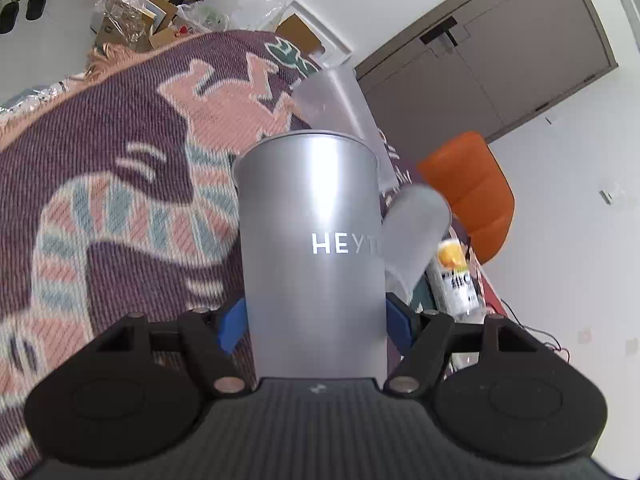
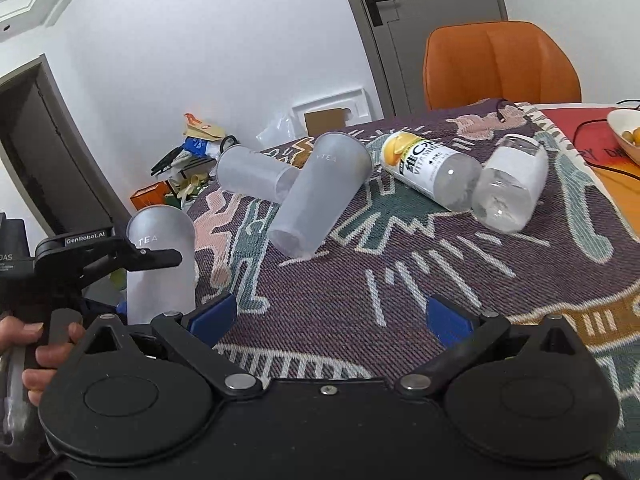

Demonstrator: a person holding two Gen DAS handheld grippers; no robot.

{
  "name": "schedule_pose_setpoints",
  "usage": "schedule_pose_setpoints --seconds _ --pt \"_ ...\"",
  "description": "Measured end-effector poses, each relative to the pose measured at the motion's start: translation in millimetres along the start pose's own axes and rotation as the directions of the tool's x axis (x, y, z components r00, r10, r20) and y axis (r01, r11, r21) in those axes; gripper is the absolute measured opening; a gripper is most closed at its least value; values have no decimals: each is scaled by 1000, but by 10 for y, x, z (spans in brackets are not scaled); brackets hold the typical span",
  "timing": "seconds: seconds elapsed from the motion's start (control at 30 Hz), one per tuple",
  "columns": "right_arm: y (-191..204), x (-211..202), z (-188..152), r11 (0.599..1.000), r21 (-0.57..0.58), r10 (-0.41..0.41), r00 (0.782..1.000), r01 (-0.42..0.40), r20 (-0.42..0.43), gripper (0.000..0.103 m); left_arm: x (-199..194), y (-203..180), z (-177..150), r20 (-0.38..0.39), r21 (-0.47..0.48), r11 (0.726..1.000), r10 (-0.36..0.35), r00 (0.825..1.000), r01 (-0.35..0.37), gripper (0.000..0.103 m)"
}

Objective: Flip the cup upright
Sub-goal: 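Lift the HEYTEA cup with the left gripper and carry it toward the right tool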

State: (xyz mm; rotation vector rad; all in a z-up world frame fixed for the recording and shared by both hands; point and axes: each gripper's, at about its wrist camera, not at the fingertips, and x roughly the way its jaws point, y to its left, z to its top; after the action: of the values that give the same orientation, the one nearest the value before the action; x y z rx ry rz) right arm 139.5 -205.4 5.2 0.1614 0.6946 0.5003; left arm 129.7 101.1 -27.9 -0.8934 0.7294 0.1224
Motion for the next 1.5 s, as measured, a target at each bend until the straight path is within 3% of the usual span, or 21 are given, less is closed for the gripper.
schedule_pose_setpoints --seconds 0.43,0.8,0.97,1.17,1.5 --pt "-193 -258 -254 999 34 1 1000 -2 23 103 -11 -93 -510 -47 34 999 8 999 -6 70" --pt "-282 -362 -356 999 50 -10 999 9 31 103 106 -188 -733 -104 84 996 45 994 -37 71" --pt "-253 -335 -334 999 43 -1 1000 0 29 103 -49 -265 -677 -48 145 988 67 997 -60 88" --pt "-52 -213 -240 999 12 35 999 -35 10 103 -256 -179 -538 4 154 985 83 997 -82 91" --pt "436 148 -45 991 -88 93 991 -101 -93 103 -471 115 -370 91 204 969 124 988 -140 96"
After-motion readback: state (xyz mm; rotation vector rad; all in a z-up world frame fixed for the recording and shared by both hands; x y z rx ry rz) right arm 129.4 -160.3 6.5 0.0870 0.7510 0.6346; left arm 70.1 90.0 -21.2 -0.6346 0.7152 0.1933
